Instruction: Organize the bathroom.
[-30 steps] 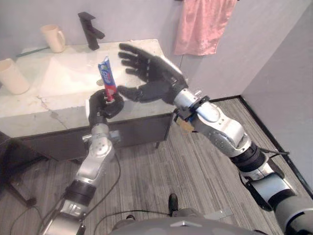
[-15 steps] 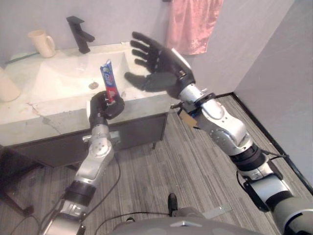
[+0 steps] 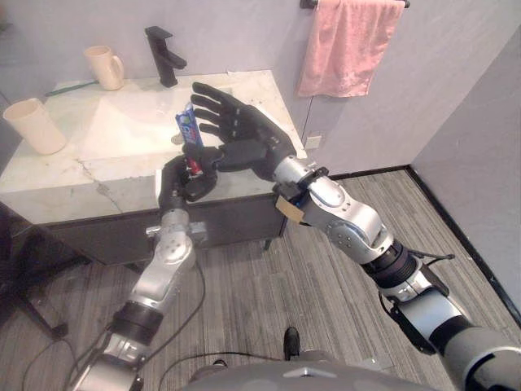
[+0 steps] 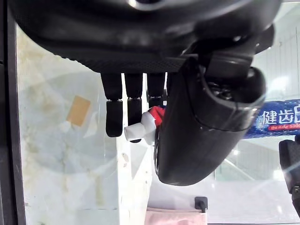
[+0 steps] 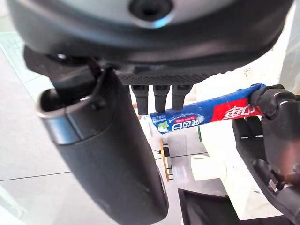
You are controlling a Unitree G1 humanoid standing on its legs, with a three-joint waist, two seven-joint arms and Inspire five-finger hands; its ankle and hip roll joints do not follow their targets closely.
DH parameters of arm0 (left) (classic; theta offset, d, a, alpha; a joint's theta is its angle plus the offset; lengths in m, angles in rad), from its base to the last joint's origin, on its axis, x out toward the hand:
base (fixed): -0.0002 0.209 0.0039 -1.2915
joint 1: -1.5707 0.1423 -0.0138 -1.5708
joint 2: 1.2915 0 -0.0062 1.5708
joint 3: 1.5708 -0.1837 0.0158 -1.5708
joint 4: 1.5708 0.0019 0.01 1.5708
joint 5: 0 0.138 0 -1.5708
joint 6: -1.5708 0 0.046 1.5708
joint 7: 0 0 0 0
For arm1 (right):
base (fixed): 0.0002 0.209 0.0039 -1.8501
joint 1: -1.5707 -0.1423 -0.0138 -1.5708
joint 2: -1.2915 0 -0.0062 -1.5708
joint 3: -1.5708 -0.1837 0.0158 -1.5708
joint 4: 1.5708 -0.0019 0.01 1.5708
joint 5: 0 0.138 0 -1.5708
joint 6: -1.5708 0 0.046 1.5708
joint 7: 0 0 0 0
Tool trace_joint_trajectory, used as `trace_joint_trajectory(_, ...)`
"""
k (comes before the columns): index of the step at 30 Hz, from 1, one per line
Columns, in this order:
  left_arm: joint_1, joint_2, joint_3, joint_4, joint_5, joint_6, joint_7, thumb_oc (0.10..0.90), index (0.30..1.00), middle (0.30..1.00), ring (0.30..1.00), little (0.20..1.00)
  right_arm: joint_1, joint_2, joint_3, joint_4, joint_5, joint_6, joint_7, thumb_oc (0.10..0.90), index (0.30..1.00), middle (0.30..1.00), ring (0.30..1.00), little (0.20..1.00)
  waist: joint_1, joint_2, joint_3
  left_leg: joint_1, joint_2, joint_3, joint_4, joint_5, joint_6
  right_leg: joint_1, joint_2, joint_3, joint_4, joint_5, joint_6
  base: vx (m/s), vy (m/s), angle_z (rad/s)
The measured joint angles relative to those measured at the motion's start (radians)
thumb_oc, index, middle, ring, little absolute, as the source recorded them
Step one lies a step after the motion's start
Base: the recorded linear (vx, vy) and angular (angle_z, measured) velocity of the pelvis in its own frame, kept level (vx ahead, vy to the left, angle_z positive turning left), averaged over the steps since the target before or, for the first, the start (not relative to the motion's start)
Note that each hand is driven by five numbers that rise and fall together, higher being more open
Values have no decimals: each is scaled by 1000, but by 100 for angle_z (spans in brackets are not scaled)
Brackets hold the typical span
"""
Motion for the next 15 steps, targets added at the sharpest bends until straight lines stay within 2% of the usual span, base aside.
trace_joint_trajectory(7, 0, 1, -1, -16, -4, 21, -20, 400, 300, 300, 300, 300, -2, -4, -1, 0, 28, 0, -22, 800, 900, 900, 900, 900, -8, 0, 0, -4, 0, -9, 1, 2, -1, 0, 0, -5, 0, -1, -1, 0, -5, 2)
trace_joint_trajectory(15, 0, 4, -8, -67, -3, 25, -39, 400, 300, 300, 300, 300, -5, -13, -6, 2, -34, -2, -68, 800, 900, 900, 900, 900, -9, 0, 0, -4, 0, -9, 0, 2, -1, 0, 1, -5, 0, -1, -1, 0, 0, 0)
